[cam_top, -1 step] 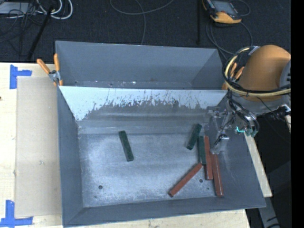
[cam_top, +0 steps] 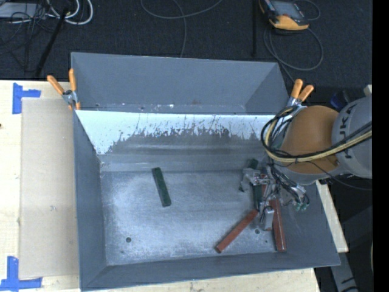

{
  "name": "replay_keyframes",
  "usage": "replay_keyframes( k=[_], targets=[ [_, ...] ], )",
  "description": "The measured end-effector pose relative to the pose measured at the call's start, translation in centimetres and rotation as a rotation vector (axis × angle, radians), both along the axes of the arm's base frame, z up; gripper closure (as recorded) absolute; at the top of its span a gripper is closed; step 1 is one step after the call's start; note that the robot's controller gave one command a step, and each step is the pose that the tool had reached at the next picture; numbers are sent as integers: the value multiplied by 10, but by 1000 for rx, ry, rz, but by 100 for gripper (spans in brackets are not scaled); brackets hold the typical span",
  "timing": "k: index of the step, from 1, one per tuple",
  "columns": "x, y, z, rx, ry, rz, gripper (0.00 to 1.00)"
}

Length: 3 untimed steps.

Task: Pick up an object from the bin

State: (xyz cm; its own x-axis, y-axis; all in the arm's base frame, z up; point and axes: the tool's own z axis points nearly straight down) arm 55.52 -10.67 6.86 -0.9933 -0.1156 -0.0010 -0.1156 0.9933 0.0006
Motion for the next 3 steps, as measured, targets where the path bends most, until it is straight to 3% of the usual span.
replay_keyframes(
  k=[1,2,3],
  targets=[
    [-66,50,2,-1,-6,374,0],
    [-68,50,1,0,1,378,100],
    [-69,71,129,-2,-5,788,100]
  ],
)
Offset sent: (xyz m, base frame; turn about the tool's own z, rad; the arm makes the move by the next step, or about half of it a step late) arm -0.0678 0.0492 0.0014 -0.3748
